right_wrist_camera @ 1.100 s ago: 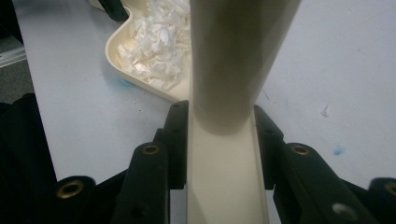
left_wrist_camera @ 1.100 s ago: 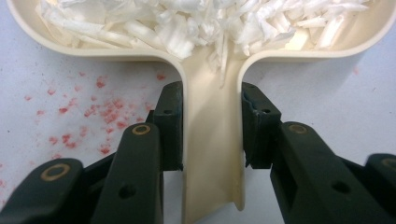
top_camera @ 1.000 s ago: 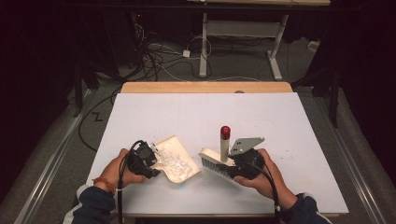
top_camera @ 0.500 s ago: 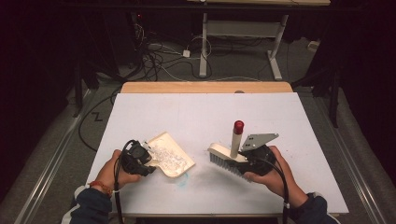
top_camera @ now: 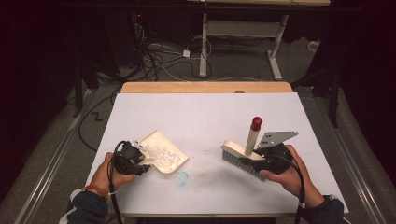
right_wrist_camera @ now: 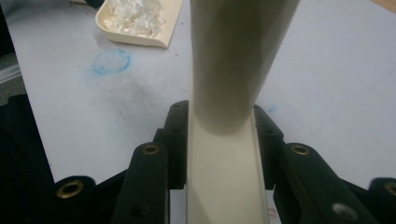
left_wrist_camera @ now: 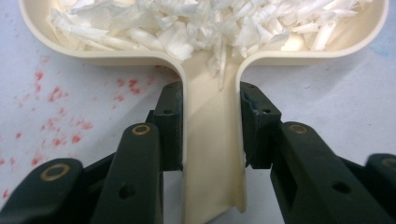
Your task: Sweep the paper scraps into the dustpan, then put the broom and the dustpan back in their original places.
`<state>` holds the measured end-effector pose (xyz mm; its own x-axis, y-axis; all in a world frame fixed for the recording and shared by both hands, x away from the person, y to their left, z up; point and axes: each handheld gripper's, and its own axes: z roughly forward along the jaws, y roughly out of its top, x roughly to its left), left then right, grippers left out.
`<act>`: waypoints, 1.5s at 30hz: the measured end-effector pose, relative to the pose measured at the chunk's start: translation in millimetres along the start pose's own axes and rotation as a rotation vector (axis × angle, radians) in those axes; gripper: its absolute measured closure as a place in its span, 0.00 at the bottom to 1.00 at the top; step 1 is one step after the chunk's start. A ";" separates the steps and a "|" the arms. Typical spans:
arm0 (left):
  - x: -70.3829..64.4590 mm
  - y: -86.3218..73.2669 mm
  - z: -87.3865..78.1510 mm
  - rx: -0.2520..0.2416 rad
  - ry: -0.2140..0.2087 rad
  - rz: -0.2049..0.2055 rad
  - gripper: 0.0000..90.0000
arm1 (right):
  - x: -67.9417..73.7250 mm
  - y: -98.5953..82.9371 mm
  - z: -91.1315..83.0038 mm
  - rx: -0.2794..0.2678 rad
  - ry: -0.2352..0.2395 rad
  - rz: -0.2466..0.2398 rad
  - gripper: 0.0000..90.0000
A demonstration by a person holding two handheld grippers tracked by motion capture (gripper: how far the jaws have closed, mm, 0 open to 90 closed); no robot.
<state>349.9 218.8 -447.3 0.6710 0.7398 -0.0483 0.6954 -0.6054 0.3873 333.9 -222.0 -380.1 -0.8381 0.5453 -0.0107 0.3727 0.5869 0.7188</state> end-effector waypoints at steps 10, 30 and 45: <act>9.2 -7.5 0.2 -0.029 0.032 -0.078 0.69 | -6.8 -16.1 -11.9 0.041 0.013 0.002 0.74; 18.5 -10.8 2.4 -0.062 0.075 -0.170 0.69 | -15.4 -32.3 -23.0 0.127 0.130 -0.003 0.74; -14.6 -17.4 3.0 -0.070 0.046 -0.168 0.57 | -31.6 -32.3 -13.8 0.175 0.193 0.004 0.74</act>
<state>328.9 217.7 -456.0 0.5336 0.8423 -0.0758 0.7757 -0.4517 0.4408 342.9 -266.4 -393.3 -0.8910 0.4330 0.1366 0.4248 0.6887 0.5875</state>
